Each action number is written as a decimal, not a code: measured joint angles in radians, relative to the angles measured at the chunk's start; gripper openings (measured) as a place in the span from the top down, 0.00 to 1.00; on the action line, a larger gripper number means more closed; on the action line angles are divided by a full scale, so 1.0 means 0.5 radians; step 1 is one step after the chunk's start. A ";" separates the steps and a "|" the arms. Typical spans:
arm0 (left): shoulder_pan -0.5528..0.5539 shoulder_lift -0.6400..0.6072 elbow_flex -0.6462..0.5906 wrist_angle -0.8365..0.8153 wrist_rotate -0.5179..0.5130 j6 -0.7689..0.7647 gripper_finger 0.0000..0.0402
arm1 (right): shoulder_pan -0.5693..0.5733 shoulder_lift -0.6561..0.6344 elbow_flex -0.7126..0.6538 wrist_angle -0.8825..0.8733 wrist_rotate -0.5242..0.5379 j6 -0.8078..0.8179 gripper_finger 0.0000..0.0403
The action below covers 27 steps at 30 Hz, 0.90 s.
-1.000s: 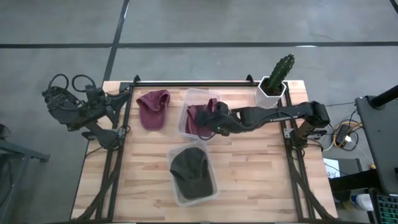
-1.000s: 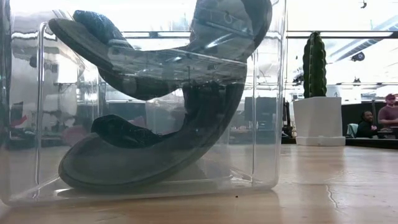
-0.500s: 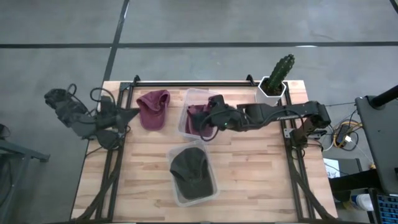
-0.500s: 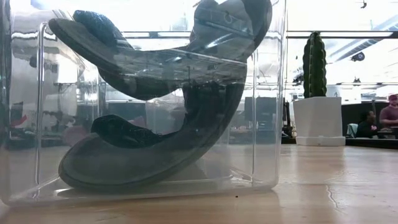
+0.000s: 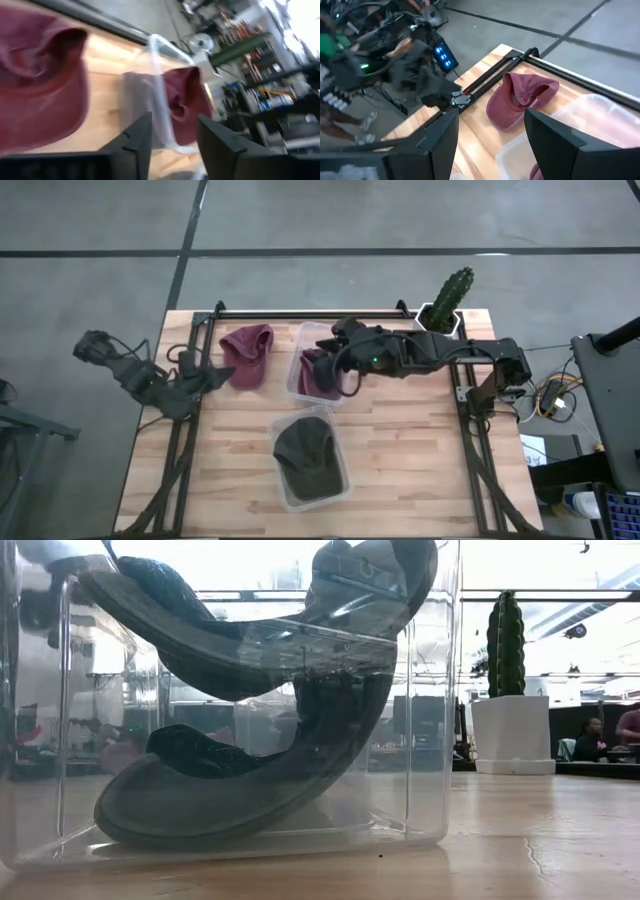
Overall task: Pick & Place hat
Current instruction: Put the red cap into the top transparent bin
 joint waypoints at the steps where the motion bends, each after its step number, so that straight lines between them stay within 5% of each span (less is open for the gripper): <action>1: 0.040 -0.012 -0.041 -0.003 0.030 -0.044 0.62 | 0.000 0.000 0.009 -0.005 -0.007 -0.048 0.46; 12: 1.029 0.015 -0.205 -0.112 0.982 0.144 0.54 | -0.002 0.001 0.042 -0.029 -0.013 -0.384 0.46; 27: 2.306 0.368 -0.189 -0.006 1.583 1.323 0.54 | -0.008 0.001 0.040 -0.104 -0.021 -0.381 0.46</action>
